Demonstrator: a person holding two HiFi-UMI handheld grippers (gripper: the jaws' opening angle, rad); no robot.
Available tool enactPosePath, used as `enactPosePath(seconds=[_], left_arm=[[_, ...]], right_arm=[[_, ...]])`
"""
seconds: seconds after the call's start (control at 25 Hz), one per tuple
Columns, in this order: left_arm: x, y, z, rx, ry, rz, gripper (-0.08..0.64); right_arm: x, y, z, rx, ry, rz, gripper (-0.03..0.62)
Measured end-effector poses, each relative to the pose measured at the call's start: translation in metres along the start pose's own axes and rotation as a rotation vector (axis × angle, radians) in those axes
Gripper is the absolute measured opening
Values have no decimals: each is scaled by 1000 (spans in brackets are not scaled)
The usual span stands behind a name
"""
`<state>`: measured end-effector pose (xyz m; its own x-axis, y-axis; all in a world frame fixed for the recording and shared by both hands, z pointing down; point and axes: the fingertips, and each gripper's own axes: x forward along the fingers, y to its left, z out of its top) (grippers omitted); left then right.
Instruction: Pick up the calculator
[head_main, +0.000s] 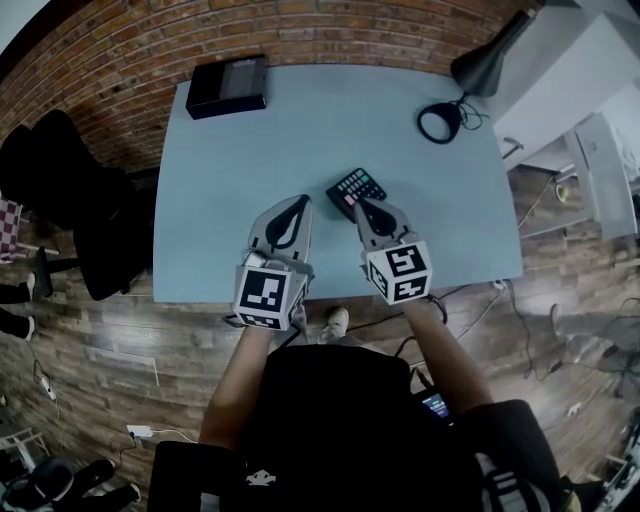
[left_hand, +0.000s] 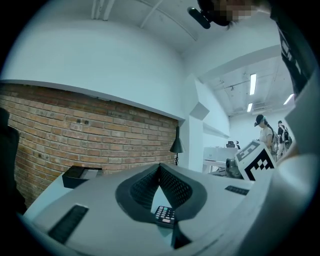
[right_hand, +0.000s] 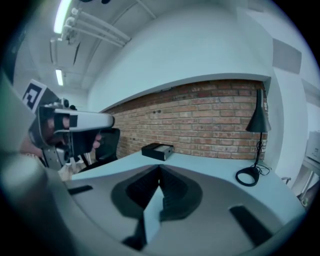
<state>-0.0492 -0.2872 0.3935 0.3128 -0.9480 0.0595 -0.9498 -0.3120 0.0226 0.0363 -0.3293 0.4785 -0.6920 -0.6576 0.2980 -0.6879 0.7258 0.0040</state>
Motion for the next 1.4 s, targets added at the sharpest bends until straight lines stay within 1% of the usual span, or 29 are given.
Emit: enactPosePath(seconds=[0.24,0.44,0.72,1.0,1.08,1.2,1.24,1.28,1.4], left_arm=[[16,17,-7,-14,17,-44,3],[28,25,-14,-26,37,-87,2],[41,36,-22,-46,57,-126,2],[50,43,-33,-62,79,-149,2],[53,46,-35,-68,82,-149,2],[57,51,-39,-78,88,-145,2],[58,52,-40,-80,91,-144,2],[59,54,-41,-82,93,-143,2],[62,57,-43,-86,98,-138,3]], right_arm=[[20,-5,-17,-11,66,-43,5],[38,-9,-41,-31,145,-72,5],[57,-13,-89,-61,299,-75,6],[75,-15,-138,-148,450,-74,9],[80,-15,-151,-167,491,-67,54],[86,-14,-163,-187,537,-58,57],[89,-13,-168,-197,551,-53,87],[91,-13,-172,-210,564,-49,101],[97,-13,-182,-254,599,-53,118]])
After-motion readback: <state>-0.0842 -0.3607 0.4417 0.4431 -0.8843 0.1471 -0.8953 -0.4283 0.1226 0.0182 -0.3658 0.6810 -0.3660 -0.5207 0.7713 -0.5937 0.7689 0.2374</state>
